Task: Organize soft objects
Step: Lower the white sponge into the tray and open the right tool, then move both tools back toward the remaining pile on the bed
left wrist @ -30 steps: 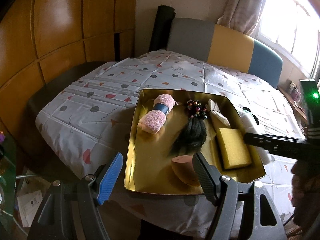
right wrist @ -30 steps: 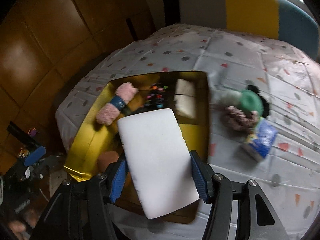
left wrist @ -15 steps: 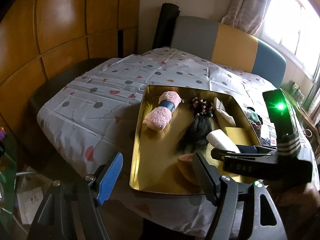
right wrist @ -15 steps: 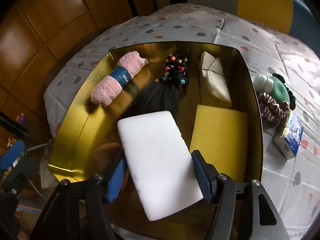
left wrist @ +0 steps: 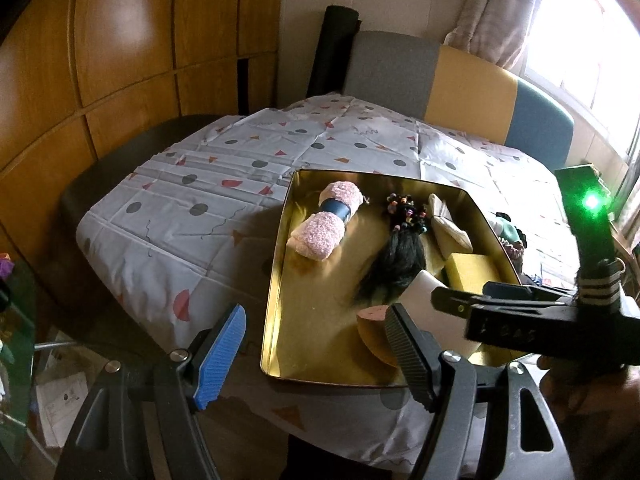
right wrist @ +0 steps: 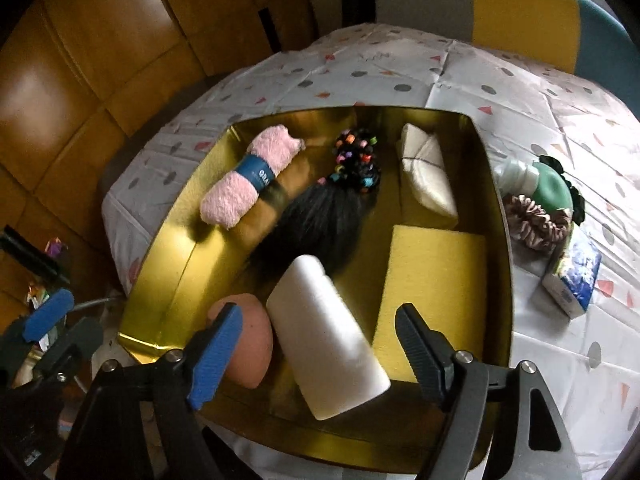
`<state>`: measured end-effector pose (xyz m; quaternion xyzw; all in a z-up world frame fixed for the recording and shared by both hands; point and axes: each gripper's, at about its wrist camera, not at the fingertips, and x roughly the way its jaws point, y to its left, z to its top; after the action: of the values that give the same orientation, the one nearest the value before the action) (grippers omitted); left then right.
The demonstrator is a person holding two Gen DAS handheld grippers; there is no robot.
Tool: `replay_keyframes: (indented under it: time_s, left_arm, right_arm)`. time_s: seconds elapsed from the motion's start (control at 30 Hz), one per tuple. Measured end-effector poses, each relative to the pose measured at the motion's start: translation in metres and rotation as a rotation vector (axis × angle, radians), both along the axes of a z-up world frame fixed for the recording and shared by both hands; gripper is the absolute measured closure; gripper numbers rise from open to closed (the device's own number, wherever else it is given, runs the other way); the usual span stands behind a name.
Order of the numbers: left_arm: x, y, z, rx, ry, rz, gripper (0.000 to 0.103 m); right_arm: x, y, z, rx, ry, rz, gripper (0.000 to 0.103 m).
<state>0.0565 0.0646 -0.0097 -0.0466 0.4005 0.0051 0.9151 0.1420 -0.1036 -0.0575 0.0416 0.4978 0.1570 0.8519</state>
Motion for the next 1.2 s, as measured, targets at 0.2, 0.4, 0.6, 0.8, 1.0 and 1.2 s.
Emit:
replay_keyframes:
  time_s: [0.2, 0.4, 0.6, 0.8, 1.0, 1.2]
  left_arm:
    - [-0.002, -0.004, 0.003, 0.009, -0.004, -0.007, 0.030]
    - [-0.004, -0.008, 0.006, 0.020, -0.011, -0.015, 0.030]
    - [-0.003, -0.016, 0.008, 0.034, -0.011, -0.030, 0.030]
    - [-0.003, -0.025, 0.008, 0.051, -0.006, -0.051, 0.030]
    - [-0.002, -0.036, 0.008, 0.065, 0.002, -0.072, 0.030]
    - [0.000, -0.047, 0.008, 0.077, 0.004, -0.098, 0.030]
  right_arm:
    - [-0.006, -0.016, 0.010, 0.002, -0.049, -0.036, 0.024]
    - [-0.013, -0.042, 0.022, -0.003, -0.107, -0.087, 0.024]
    - [-0.018, -0.081, 0.032, -0.029, -0.151, -0.158, 0.023]
    - [-0.021, -0.127, 0.035, -0.054, -0.165, -0.243, 0.023]
    - [-0.022, -0.174, 0.037, -0.090, -0.172, -0.324, 0.023]
    - [-0.026, -0.221, 0.034, -0.133, -0.168, -0.402, 0.022]
